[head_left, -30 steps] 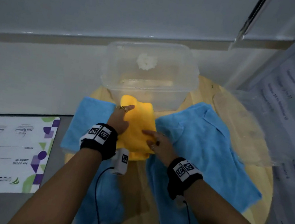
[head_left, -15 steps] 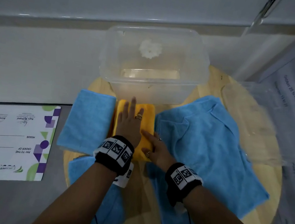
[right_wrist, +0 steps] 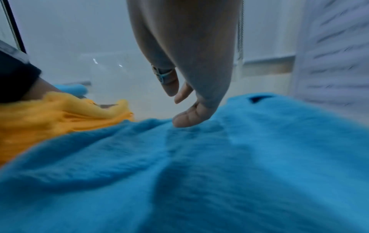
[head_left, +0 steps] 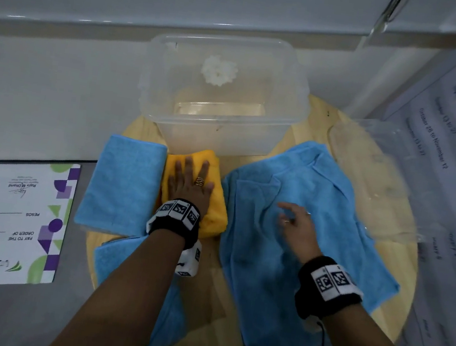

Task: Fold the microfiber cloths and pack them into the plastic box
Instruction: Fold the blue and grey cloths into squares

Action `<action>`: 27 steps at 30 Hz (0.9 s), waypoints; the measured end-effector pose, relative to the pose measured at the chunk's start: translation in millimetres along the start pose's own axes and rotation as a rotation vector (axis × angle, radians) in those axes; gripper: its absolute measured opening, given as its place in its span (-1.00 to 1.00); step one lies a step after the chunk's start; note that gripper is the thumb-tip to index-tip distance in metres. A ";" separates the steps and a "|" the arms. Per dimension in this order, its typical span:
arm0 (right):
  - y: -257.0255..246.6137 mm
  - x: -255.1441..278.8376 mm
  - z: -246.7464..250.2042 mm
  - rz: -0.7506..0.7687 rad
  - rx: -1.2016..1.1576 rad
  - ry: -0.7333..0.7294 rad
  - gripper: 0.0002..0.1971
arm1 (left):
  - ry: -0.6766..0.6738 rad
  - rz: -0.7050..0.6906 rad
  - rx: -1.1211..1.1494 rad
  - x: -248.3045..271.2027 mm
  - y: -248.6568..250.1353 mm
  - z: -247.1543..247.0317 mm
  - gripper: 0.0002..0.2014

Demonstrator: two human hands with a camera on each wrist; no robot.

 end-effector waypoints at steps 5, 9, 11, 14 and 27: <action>39.7 12.9 69.2 -0.041 0.139 0.103 -0.76 | 0.050 0.016 -0.034 10.7 21.0 9.5 -0.41; 75.4 38.3 75.7 0.004 0.382 -0.020 -0.70 | 0.346 -0.390 0.007 48.4 60.9 14.0 -0.53; 81.1 41.4 74.8 0.035 0.389 0.019 -0.73 | 0.309 -0.471 0.175 76.0 73.5 5.3 -0.72; 71.9 28.8 89.2 0.005 0.327 0.277 -0.79 | 0.020 -0.108 0.346 108.7 70.3 -7.5 -0.82; 61.5 -21.2 125.1 -0.171 0.425 0.000 -0.80 | -0.211 0.307 0.511 137.4 60.1 -36.5 -0.55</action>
Point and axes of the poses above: each hand's wrist, its own x-axis away from the middle knuckle, its own z-axis out of the back of the hand, y = z × x, the point moved 1 cm from there along -x, towards the middle knuckle, and after that the axes turned 3 degrees about y, right-handed, at the moved point
